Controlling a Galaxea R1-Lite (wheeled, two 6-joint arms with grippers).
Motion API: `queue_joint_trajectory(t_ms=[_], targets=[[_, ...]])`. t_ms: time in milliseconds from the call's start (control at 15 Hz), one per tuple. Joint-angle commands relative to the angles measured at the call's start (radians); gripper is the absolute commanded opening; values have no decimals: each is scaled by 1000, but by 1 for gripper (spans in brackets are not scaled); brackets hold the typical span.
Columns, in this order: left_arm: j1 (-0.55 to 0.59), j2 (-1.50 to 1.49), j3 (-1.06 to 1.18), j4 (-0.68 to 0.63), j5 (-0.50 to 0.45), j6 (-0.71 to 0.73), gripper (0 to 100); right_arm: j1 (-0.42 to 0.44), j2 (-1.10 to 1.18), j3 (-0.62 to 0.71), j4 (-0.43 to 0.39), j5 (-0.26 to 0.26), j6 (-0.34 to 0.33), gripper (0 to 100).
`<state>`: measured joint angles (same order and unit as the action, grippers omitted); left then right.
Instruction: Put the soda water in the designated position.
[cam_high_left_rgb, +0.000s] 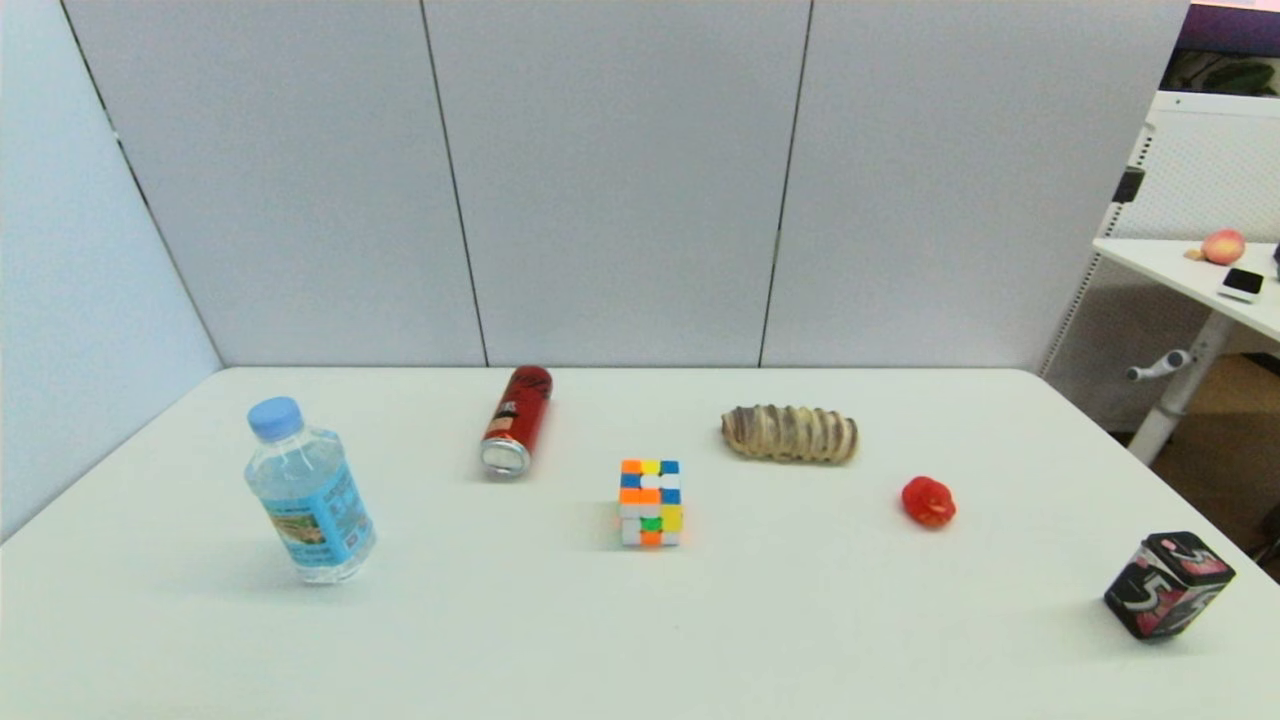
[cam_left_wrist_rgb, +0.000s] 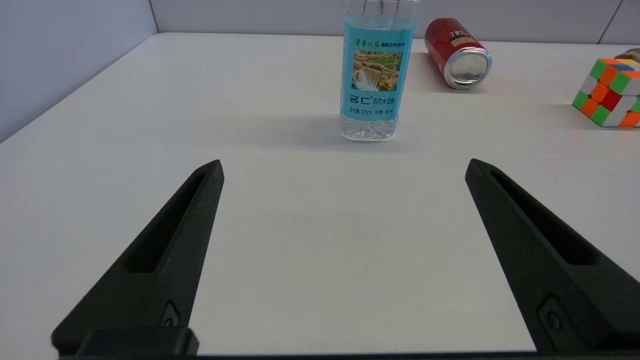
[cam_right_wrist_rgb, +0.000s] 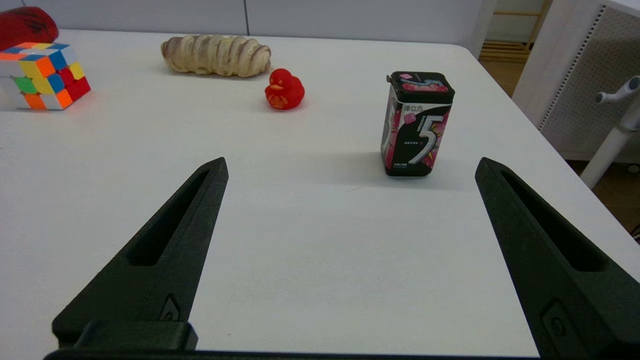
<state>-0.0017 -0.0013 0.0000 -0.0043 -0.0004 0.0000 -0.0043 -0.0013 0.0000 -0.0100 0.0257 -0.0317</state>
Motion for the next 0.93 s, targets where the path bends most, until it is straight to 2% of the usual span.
queue_joint_trajectory(t_ms=[67,667,800,933], targets=[[0,1,0,0,0,0,100,0,1,0,-1,0,-1,100],[0,1,0,0,2,-3,100,1,1,0,-1,0,-1,100],[2,9,0,-2,19,-49,100,0,1,0,-1,0,-1,100],[0,145,-63,-17,14,-25,100,0,1,0,-1,0,-1,100]])
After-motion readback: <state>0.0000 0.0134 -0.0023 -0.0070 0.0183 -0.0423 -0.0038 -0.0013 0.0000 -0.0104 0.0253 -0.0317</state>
